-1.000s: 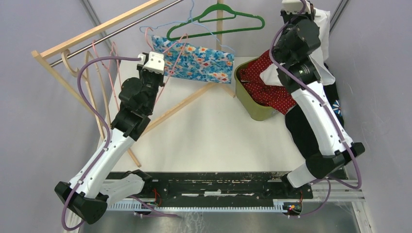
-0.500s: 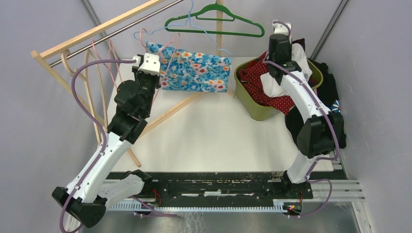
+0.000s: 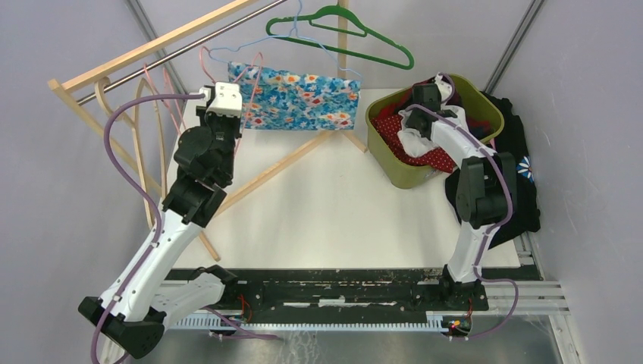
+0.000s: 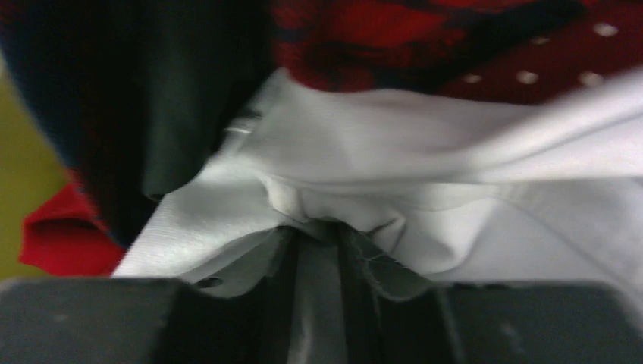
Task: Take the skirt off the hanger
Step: Place the skirt in the bin, then pick up the hanger from the clothesline.
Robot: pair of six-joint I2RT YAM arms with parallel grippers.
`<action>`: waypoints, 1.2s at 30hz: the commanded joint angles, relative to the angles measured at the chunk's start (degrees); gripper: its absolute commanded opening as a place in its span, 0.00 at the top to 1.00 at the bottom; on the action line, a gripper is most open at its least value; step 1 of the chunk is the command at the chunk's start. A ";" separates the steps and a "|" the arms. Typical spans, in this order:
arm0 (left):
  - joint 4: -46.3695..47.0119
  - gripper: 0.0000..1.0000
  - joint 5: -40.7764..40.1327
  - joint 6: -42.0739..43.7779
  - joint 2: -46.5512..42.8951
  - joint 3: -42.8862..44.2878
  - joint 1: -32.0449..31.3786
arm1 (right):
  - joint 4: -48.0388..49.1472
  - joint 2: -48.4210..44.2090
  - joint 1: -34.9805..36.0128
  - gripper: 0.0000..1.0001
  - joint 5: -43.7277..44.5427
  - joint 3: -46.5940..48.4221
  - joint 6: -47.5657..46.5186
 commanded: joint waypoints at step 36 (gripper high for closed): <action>-5.35 0.97 8.50 -8.27 -13.75 -3.37 0.01 | -8.63 -8.15 0.41 0.19 -3.88 5.01 -4.58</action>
